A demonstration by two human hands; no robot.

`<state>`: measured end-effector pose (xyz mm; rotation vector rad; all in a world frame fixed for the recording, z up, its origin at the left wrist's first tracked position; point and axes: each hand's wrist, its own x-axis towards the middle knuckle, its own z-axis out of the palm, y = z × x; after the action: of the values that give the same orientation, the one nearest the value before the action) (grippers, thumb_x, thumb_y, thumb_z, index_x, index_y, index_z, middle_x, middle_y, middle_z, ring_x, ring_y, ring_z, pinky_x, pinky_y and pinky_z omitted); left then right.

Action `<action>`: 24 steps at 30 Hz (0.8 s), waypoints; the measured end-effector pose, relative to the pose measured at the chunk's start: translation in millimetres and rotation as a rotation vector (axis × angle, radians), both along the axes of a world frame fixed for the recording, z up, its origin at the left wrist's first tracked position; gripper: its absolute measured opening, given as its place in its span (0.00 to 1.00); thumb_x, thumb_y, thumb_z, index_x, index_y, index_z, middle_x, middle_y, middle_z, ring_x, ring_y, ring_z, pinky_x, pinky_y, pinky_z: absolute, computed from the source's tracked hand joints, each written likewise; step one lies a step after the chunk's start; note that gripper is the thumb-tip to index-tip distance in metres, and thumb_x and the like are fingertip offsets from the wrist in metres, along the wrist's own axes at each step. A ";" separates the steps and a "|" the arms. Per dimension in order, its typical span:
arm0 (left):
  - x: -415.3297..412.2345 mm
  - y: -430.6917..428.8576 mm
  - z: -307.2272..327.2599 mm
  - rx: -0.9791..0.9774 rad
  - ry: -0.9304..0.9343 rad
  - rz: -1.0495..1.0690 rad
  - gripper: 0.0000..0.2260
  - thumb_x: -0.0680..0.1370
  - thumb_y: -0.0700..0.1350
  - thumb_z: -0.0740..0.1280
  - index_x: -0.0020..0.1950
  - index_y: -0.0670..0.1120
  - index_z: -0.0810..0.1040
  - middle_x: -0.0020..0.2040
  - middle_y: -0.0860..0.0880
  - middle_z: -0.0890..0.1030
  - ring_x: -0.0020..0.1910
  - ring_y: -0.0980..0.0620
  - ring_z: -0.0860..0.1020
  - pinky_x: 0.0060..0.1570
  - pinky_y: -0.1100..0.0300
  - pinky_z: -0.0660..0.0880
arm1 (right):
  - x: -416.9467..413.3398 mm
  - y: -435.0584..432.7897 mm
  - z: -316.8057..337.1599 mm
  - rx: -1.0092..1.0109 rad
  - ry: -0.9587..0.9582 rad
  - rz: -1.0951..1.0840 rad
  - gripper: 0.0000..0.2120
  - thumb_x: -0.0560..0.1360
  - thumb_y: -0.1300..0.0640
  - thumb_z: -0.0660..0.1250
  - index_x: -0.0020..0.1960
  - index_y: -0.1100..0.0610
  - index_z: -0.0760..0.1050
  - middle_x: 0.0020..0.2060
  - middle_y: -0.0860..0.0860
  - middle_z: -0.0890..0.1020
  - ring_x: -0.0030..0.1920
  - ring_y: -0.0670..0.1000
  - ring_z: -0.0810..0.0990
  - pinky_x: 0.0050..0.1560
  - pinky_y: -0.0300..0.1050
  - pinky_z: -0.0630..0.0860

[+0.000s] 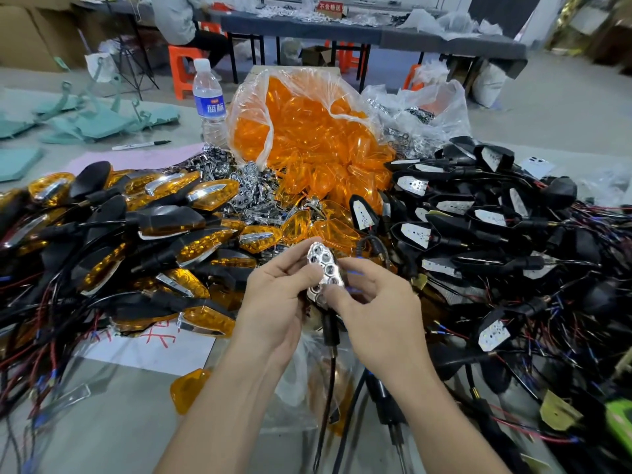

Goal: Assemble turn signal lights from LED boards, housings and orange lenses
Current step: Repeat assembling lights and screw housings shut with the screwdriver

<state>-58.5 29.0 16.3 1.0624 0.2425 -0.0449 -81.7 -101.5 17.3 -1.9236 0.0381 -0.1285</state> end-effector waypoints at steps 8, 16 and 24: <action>1.1 11.1 0.1 0.170 -0.058 0.067 0.17 0.80 0.36 0.70 0.60 0.56 0.87 0.49 0.49 0.84 0.56 0.46 0.80 0.67 0.43 0.76 | -10.9 1.4 -4.1 0.374 0.194 0.199 0.30 0.71 0.66 0.72 0.49 0.27 0.82 0.44 0.50 0.89 0.41 0.51 0.87 0.44 0.48 0.85; 6.0 19.3 -2.4 0.556 -0.274 0.027 0.17 0.82 0.47 0.70 0.63 0.69 0.82 0.58 0.63 0.85 0.59 0.62 0.82 0.60 0.54 0.79 | -9.9 -6.1 -5.1 0.584 0.236 0.247 0.26 0.68 0.67 0.72 0.58 0.42 0.85 0.45 0.56 0.87 0.41 0.56 0.85 0.43 0.49 0.84; 2.2 14.7 0.4 0.912 -0.399 0.003 0.22 0.85 0.46 0.64 0.71 0.71 0.74 0.39 0.62 0.82 0.33 0.61 0.74 0.35 0.72 0.71 | -10.0 -4.0 -6.2 0.666 0.239 0.237 0.28 0.71 0.74 0.70 0.61 0.47 0.84 0.49 0.63 0.87 0.40 0.57 0.81 0.42 0.50 0.85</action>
<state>-56.2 43.7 16.7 1.9430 -0.1231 0.3064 -91.7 -105.6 11.1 -1.2559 0.0098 0.2482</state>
